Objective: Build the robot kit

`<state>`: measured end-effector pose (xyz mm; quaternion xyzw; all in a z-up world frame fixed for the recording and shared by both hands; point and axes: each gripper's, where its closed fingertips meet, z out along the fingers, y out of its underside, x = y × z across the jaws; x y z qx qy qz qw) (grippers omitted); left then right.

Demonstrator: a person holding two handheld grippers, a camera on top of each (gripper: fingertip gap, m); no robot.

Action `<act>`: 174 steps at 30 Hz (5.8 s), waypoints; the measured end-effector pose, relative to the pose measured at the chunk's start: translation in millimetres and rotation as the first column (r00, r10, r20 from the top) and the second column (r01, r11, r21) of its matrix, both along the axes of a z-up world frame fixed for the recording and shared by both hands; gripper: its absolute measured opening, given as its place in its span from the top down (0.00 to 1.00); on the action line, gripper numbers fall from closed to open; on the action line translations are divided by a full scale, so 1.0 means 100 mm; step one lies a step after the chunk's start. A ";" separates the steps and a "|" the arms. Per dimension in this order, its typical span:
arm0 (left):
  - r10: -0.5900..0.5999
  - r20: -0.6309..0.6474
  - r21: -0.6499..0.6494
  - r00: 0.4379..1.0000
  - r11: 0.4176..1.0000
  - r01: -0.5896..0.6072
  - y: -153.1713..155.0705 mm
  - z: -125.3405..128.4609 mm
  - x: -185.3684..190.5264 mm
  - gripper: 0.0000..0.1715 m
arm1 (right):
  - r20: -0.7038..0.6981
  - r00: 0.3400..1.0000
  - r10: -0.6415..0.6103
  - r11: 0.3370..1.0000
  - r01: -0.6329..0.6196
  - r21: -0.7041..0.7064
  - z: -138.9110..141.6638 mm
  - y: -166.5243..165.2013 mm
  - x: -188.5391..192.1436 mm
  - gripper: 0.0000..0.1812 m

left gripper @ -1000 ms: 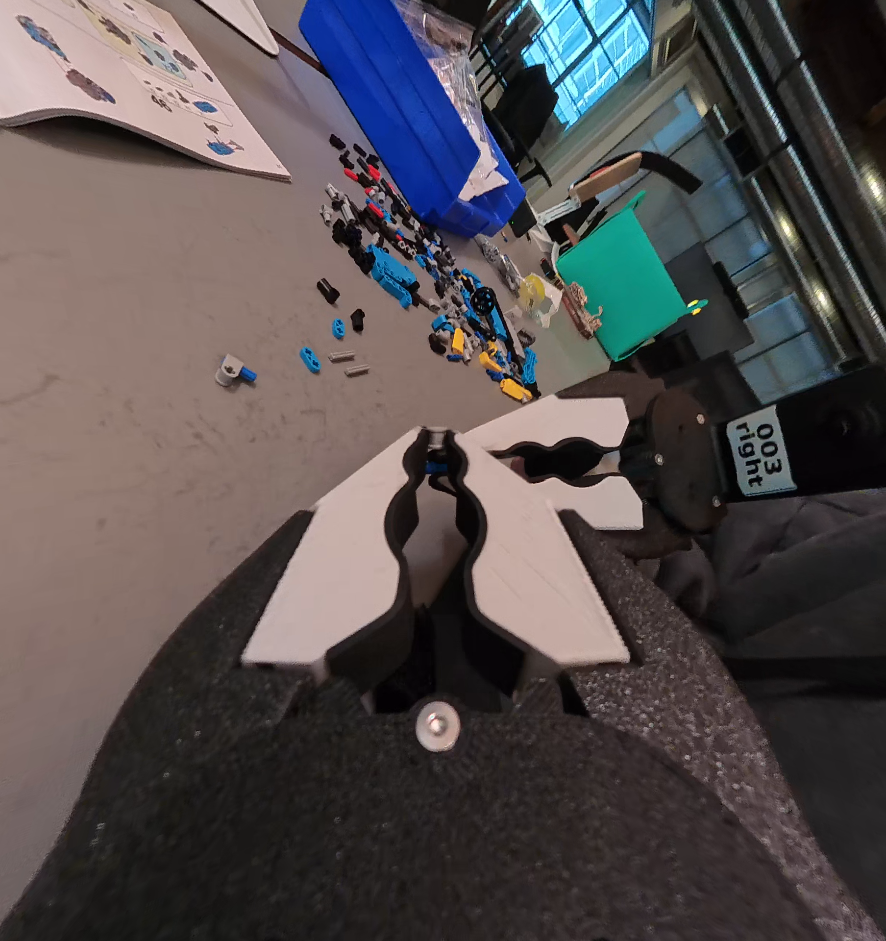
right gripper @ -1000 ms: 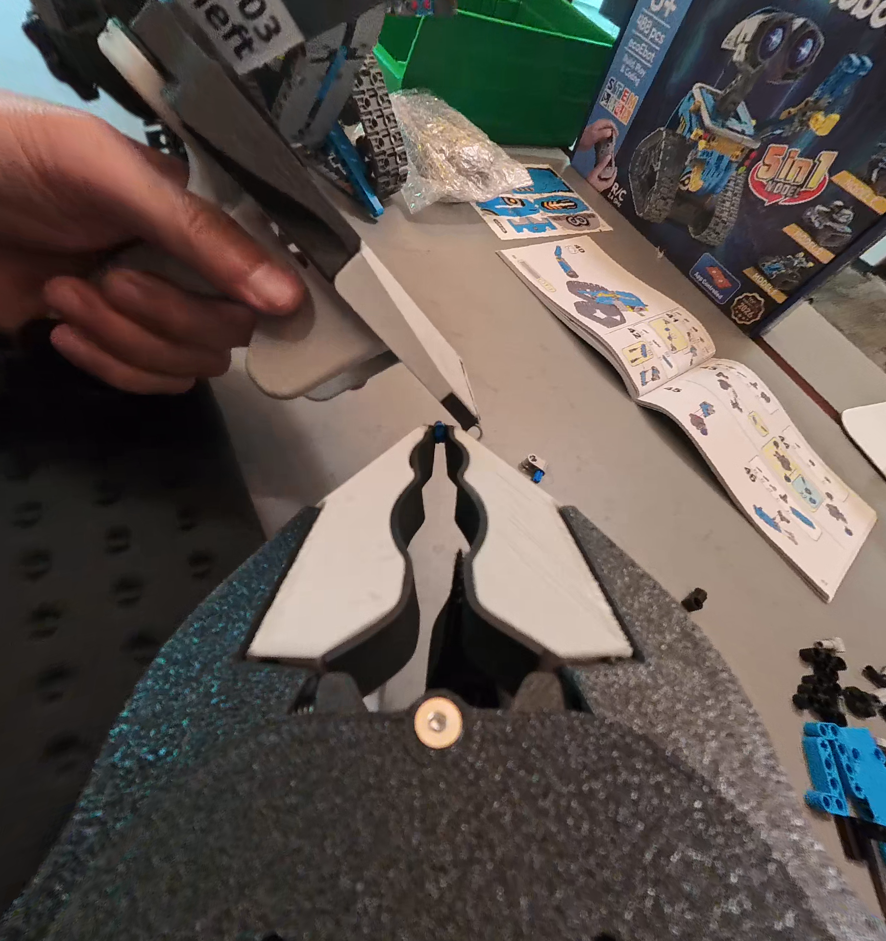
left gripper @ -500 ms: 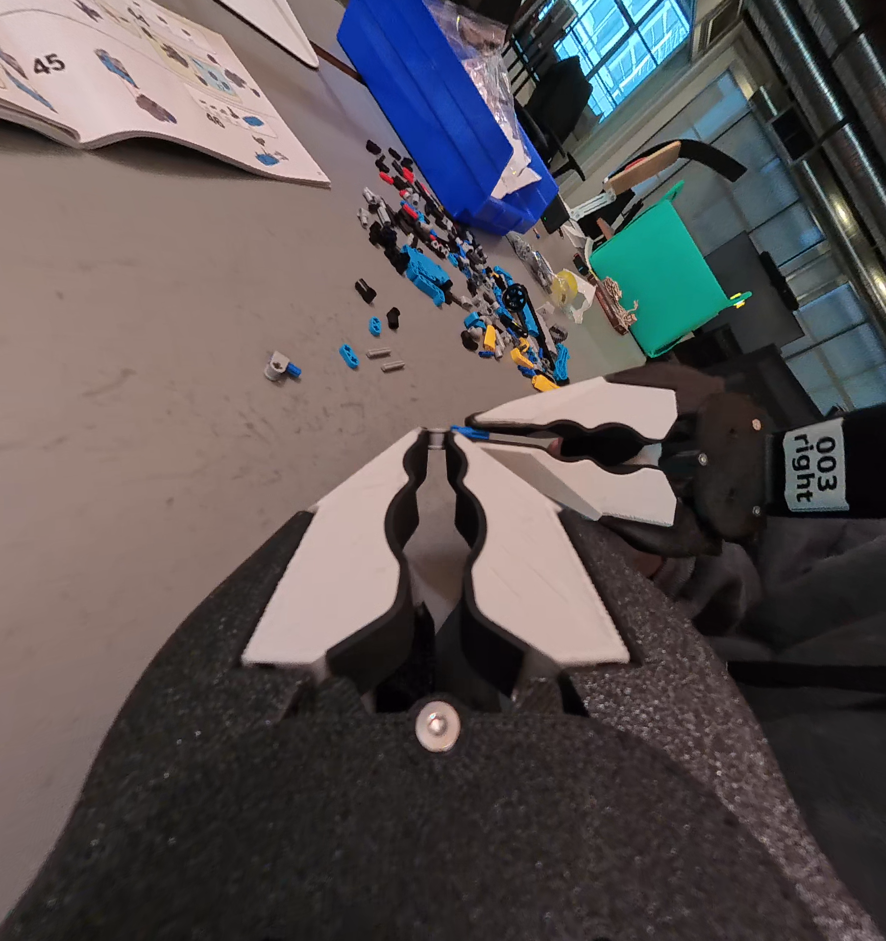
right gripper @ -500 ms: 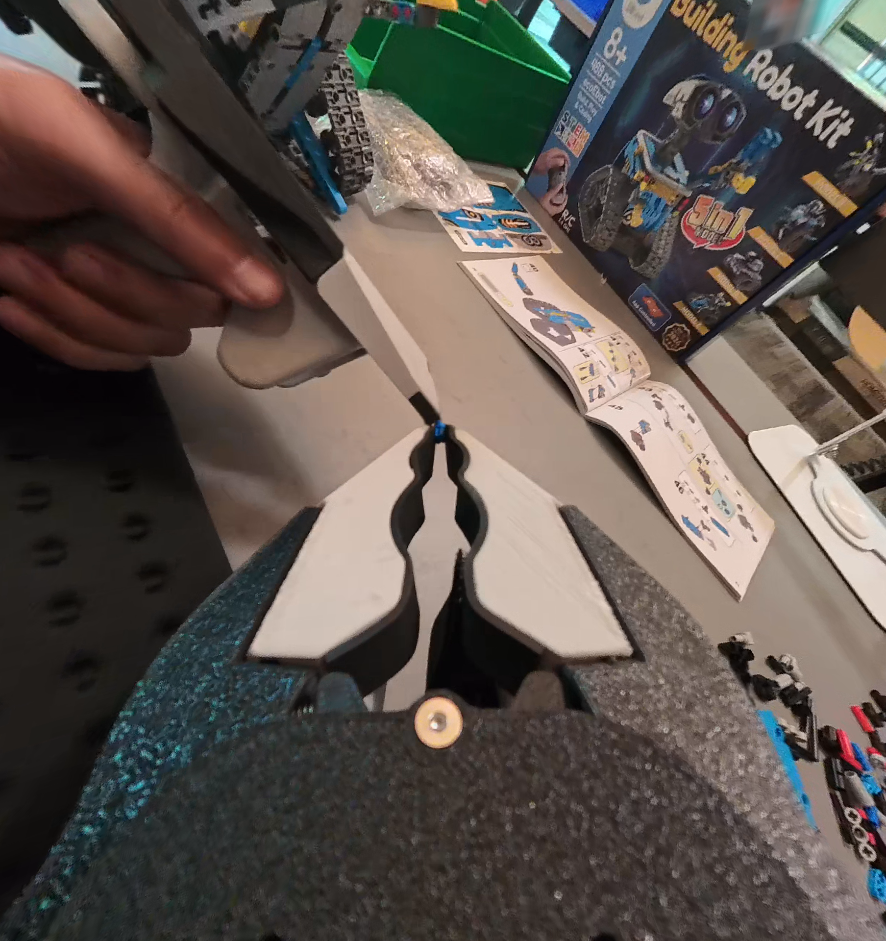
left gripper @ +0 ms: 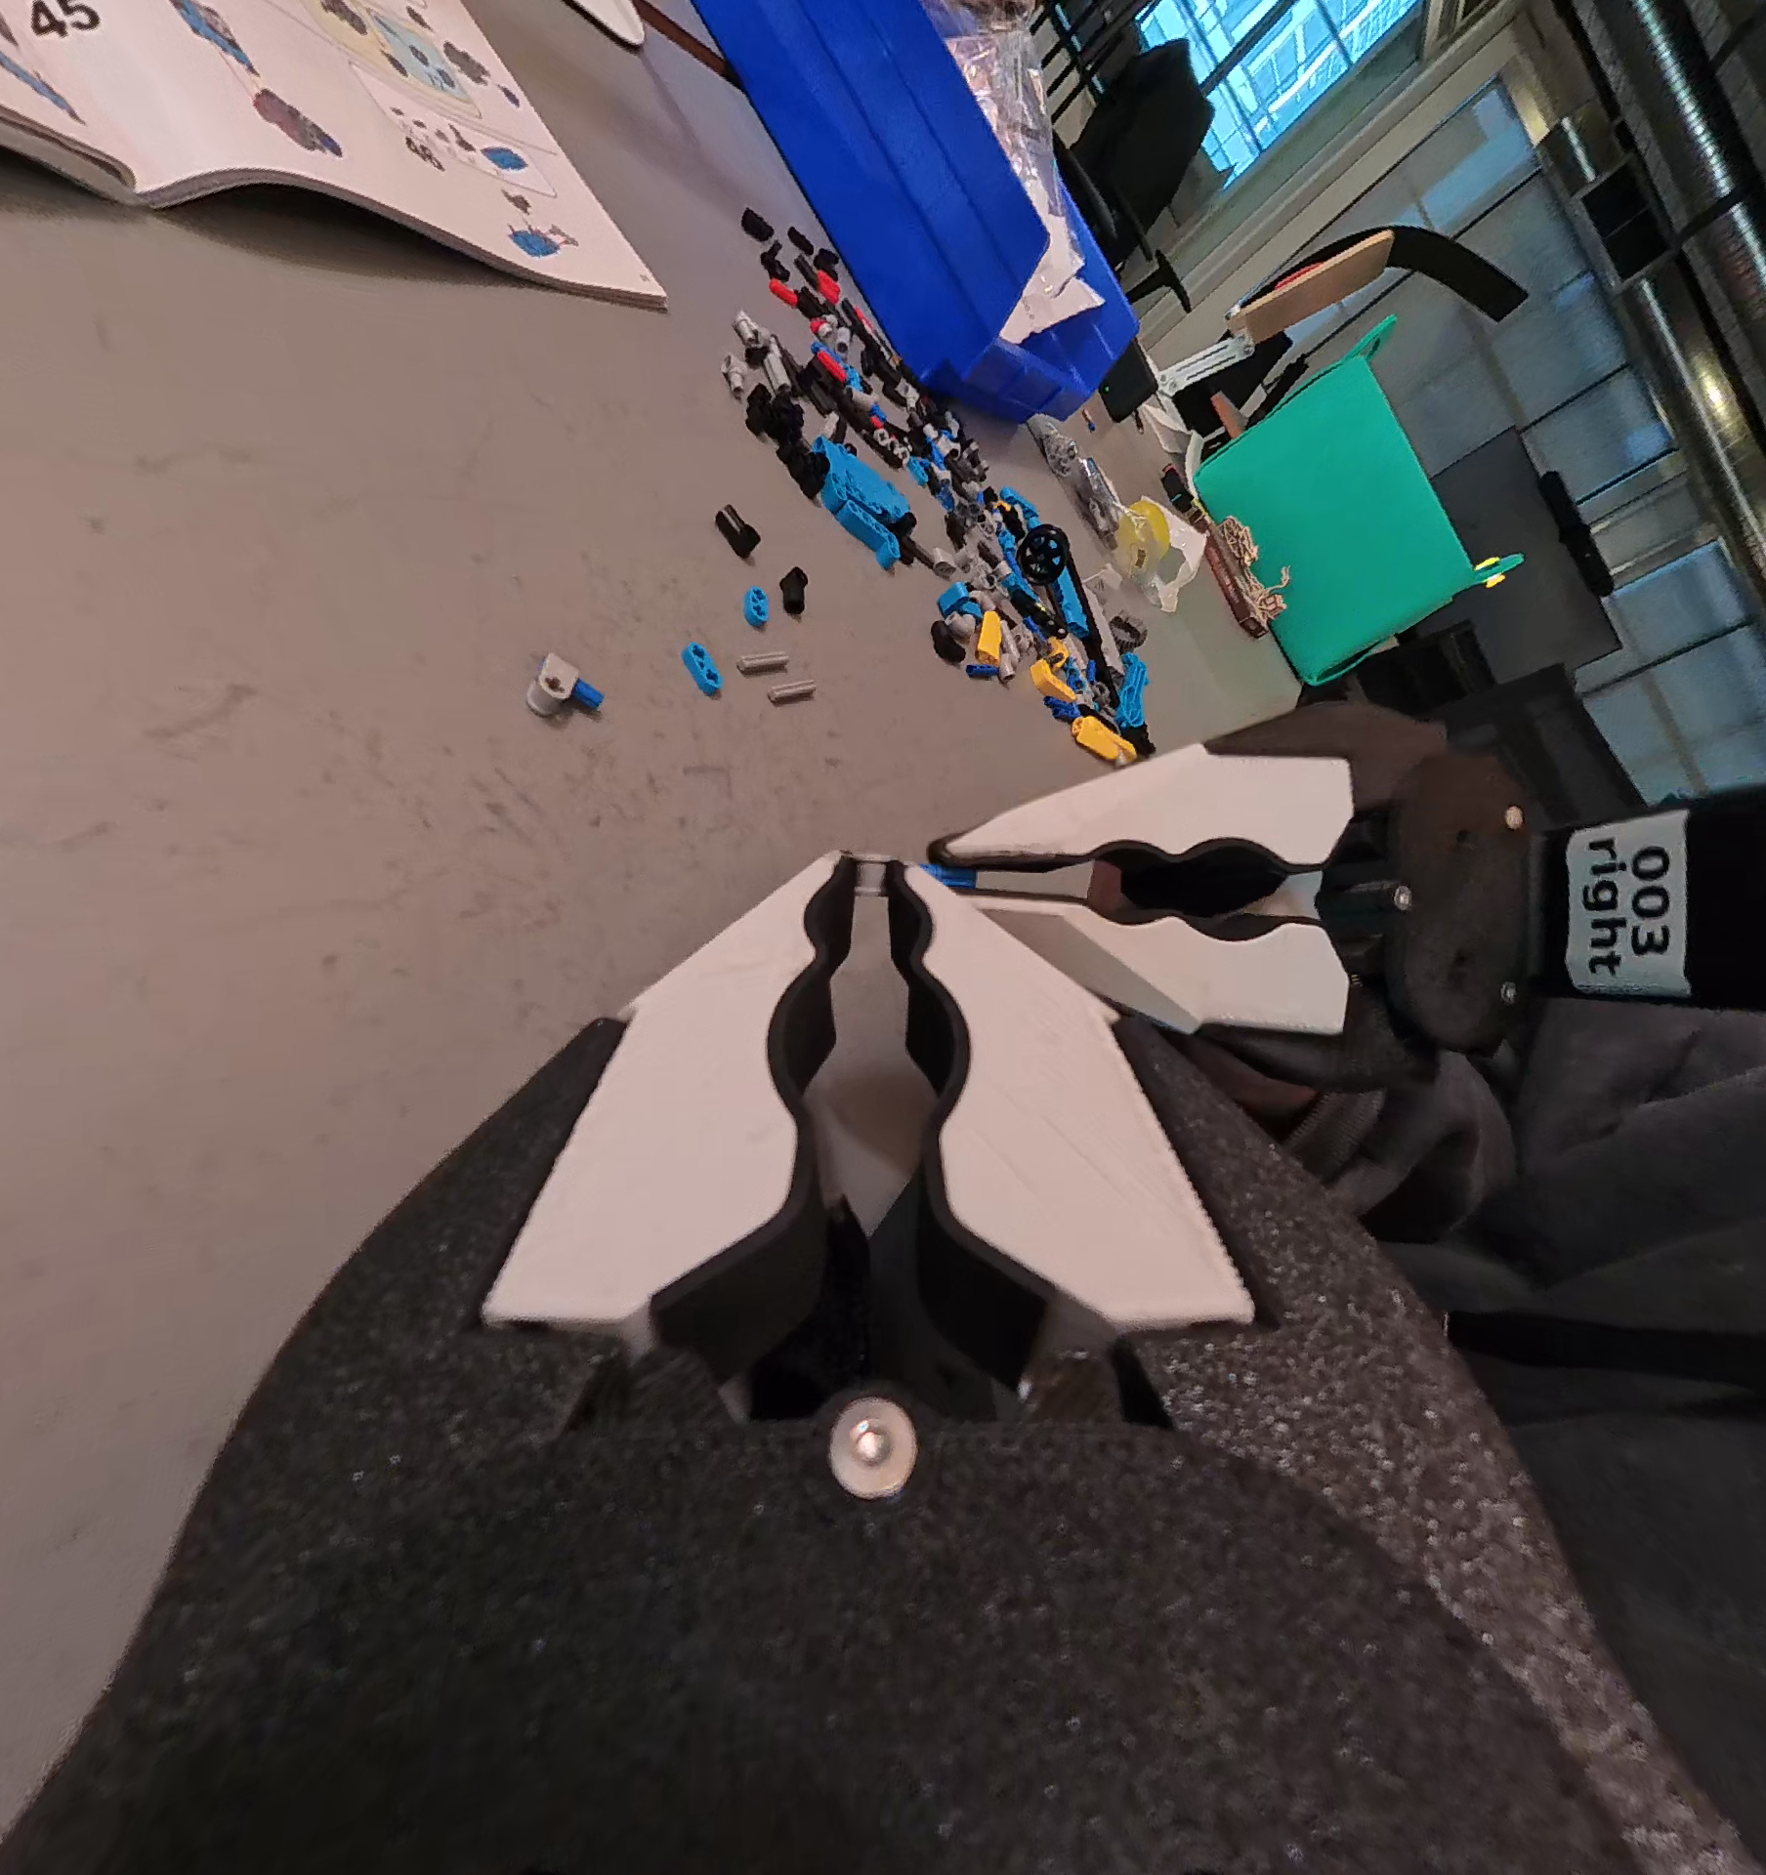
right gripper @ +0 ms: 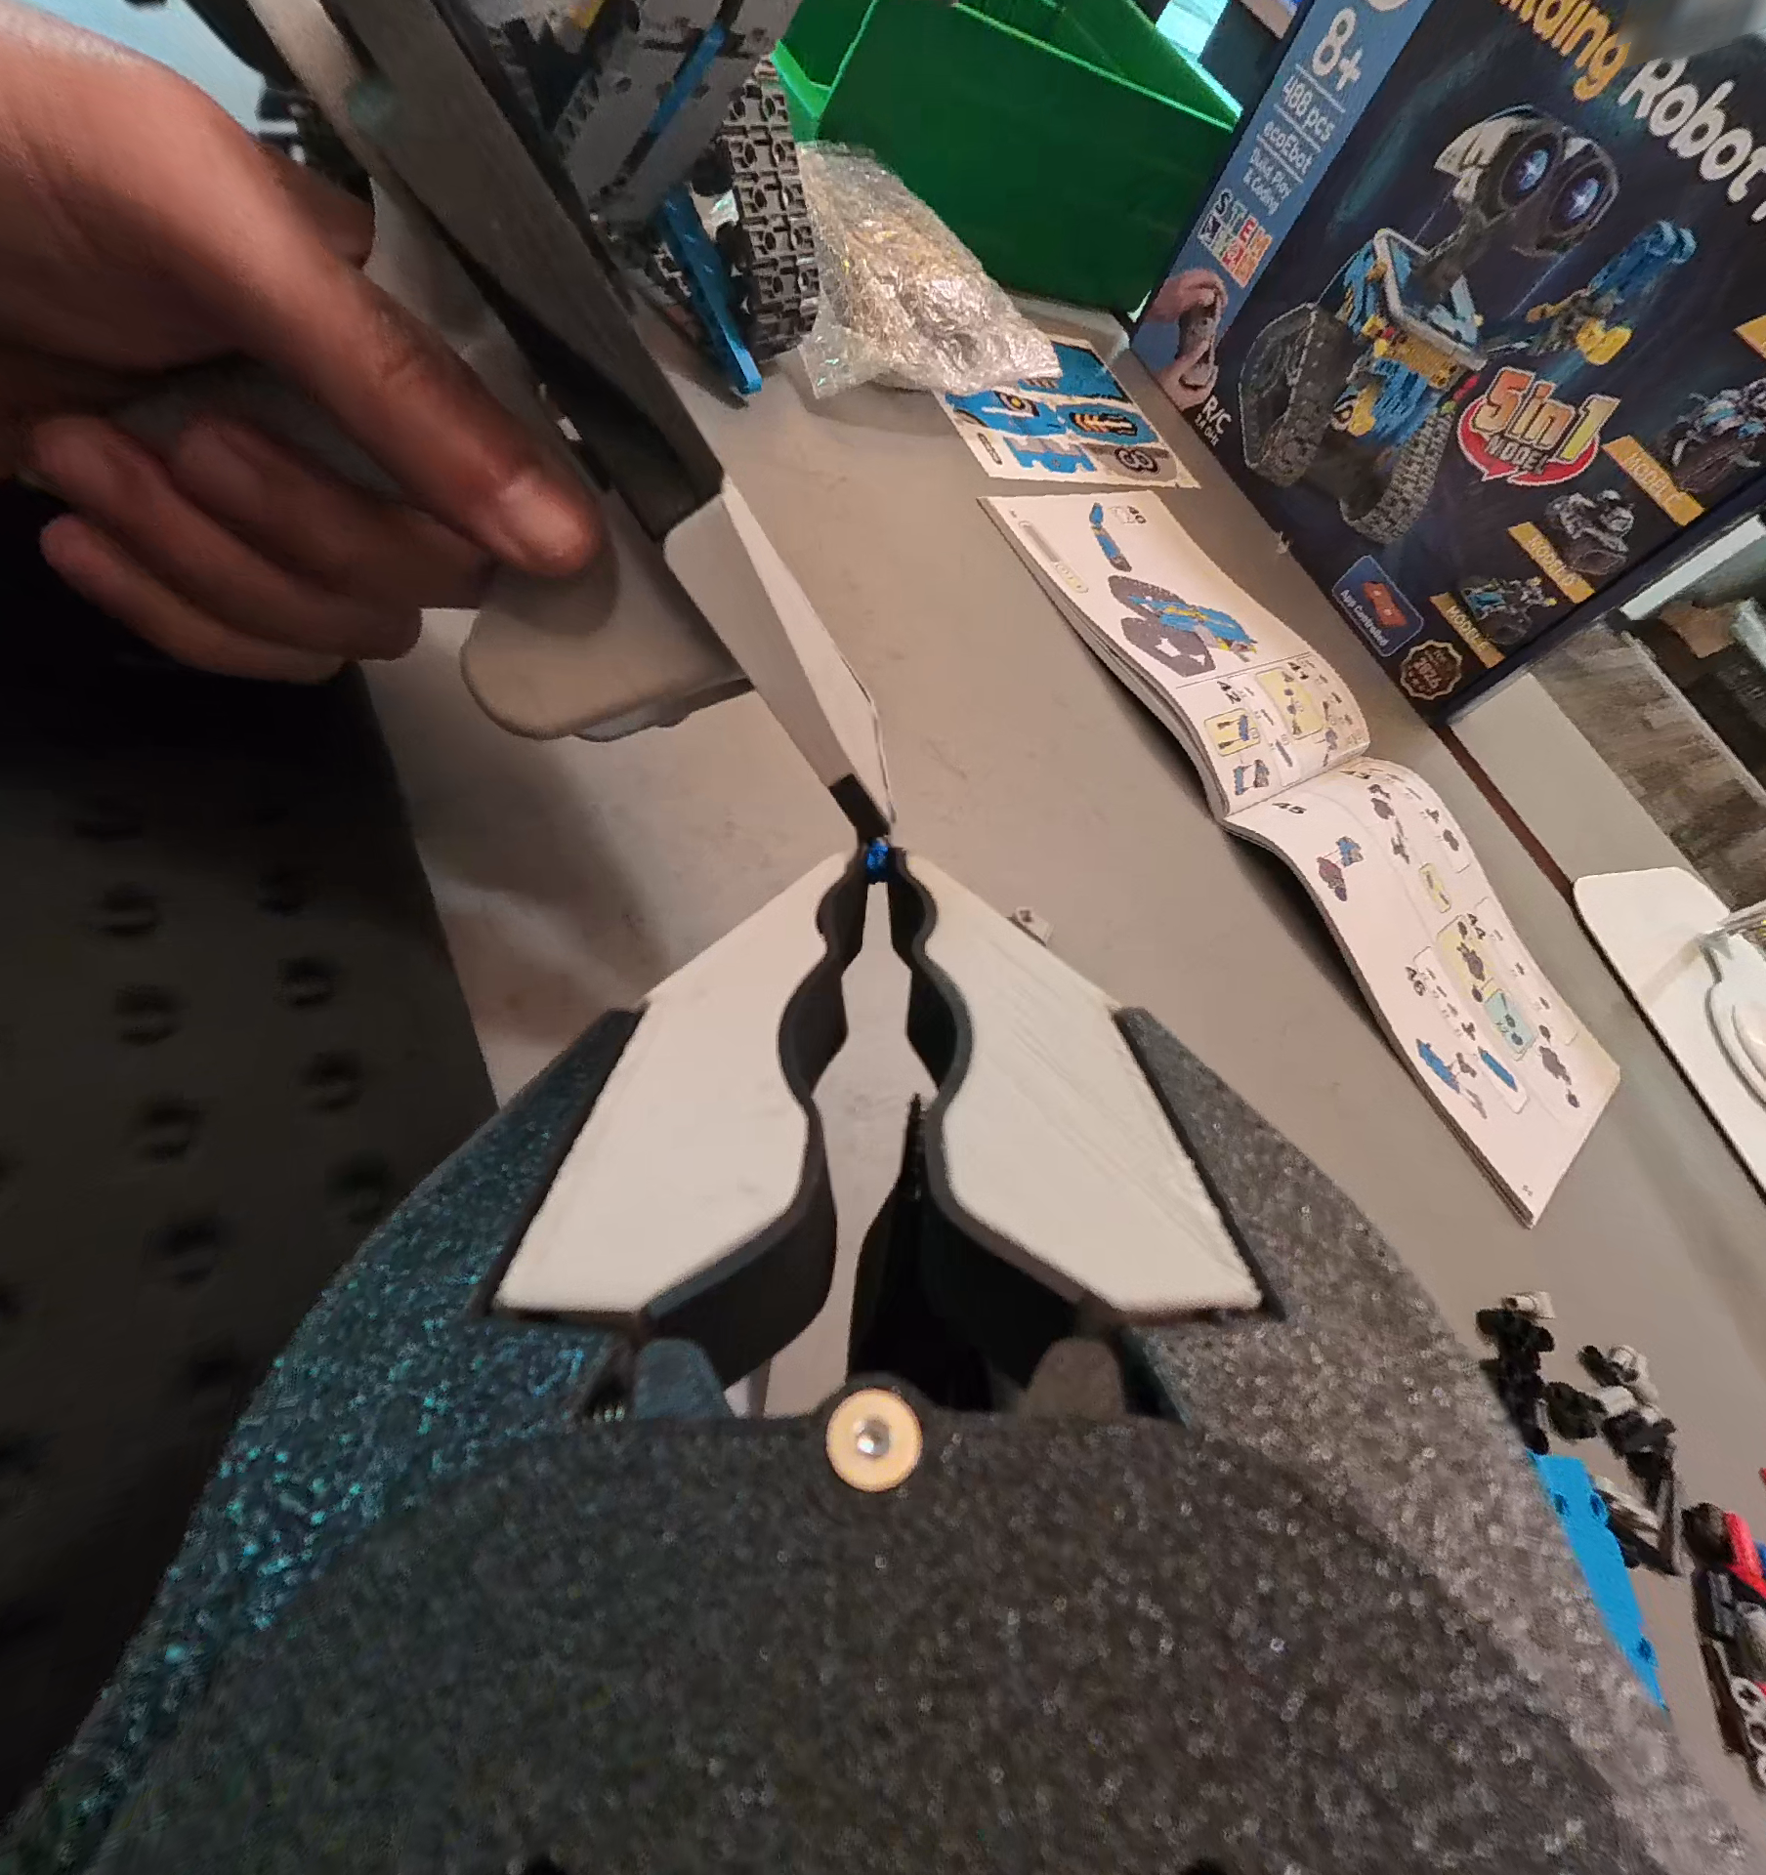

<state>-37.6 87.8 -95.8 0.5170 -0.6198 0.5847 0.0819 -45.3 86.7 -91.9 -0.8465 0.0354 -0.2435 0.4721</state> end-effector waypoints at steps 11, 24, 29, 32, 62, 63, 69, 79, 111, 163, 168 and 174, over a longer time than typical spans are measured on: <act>-0.060 -0.088 -0.086 0.994 0.995 0.053 -0.01 -0.03 -0.05 0.97 | -0.009 0.999 0.045 0.998 -0.046 -0.048 -0.10 0.01 -0.05 0.98; -0.007 -0.039 0.009 0.999 1.000 0.007 0.08 -0.04 -0.10 0.97 | -0.123 0.992 0.012 1.000 -0.014 -0.015 -0.18 -0.09 0.06 0.98; 0.084 -0.179 0.173 0.980 0.984 -0.053 0.20 -0.41 -0.02 0.97 | -0.230 0.971 0.064 0.997 -0.053 0.056 -0.16 -0.08 0.02 0.98; 0.021 -0.239 0.245 0.971 0.969 0.039 0.10 -0.57 -0.09 0.96 | -0.264 0.962 0.072 0.997 -0.076 -0.001 -0.30 -0.06 -0.01 0.98; -0.592 0.157 0.682 0.790 0.644 0.347 0.18 -0.65 -0.17 0.90 | -0.339 0.931 0.137 0.986 -0.161 -0.045 -0.46 -0.01 -0.11 0.98; -0.583 0.157 0.683 0.797 0.647 0.339 0.18 -0.65 -0.17 0.90 | -0.340 0.931 0.136 0.986 -0.161 -0.047 -0.47 -0.01 -0.11 0.98; -0.477 0.134 0.657 0.869 0.699 0.282 0.18 -0.63 -0.14 0.92 | -0.349 0.927 0.136 0.984 -0.167 -0.059 -0.46 0.01 -0.10 0.98; -0.552 0.141 0.643 0.822 0.682 0.348 0.19 -0.65 -0.20 0.95 | -0.472 0.857 0.204 0.871 -0.379 -0.313 -0.55 0.19 -0.08 0.98; -0.541 0.124 0.614 0.831 0.700 0.364 0.21 -0.65 -0.20 0.96 | -0.418 0.871 0.259 0.677 -0.472 -0.564 -0.60 0.25 -0.08 0.98; -0.593 0.142 0.636 0.792 0.668 0.386 0.21 -0.65 -0.20 0.96 | -0.282 0.854 0.438 0.745 -0.520 -0.417 -0.58 0.25 -0.09 1.00; -0.555 0.284 0.772 0.782 0.615 0.157 0.24 -0.59 0.05 0.96 | -0.273 0.896 0.350 0.848 -0.427 -0.314 -0.46 0.15 0.11 0.96; -0.670 0.364 0.931 0.647 0.272 -0.242 0.11 -0.56 0.49 0.96 | -0.295 0.948 0.123 0.973 -0.174 -0.154 -0.32 -0.21 0.71 0.94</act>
